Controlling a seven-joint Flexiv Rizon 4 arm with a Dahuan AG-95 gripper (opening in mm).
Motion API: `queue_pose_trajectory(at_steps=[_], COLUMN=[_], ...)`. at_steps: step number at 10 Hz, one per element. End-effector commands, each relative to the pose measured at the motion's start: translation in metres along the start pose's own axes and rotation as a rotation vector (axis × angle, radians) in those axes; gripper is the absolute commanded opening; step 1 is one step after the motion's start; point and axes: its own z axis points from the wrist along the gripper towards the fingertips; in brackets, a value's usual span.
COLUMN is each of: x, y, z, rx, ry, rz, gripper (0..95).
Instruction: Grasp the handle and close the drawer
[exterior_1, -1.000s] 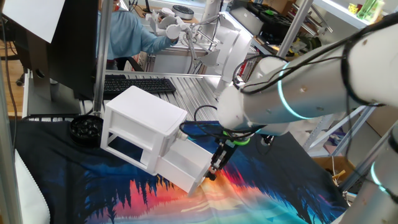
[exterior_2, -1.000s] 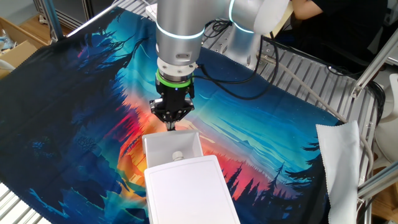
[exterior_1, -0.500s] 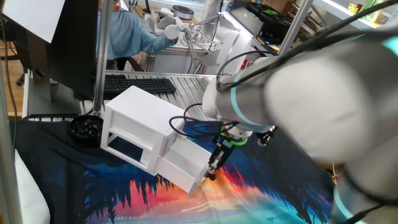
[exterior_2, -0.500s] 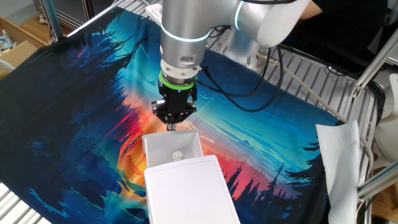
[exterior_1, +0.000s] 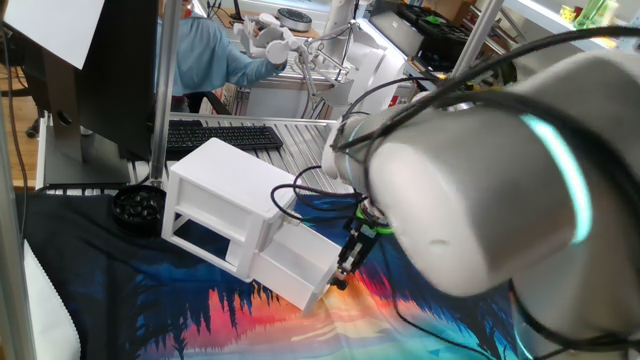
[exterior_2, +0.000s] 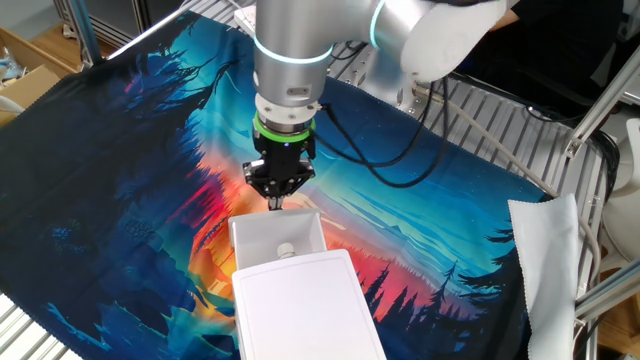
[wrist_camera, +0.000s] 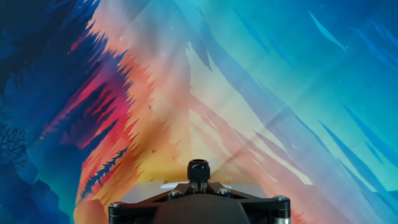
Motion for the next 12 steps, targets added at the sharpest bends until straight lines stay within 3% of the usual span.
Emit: queue_pose_trajectory(at_steps=[1, 4, 8, 12], x=[0.0002, 0.0023, 0.0024, 0.0019], y=[-0.0022, 0.0031, 0.0028, 0.0024], z=[-0.0002, -0.0027, -0.0024, -0.0051], rx=[0.006, 0.015, 0.051, 0.037], ry=[0.008, 0.015, 0.049, 0.039], rz=[0.008, 0.0, -0.009, -0.002], gripper=[0.0, 0.0, 0.0, 0.0])
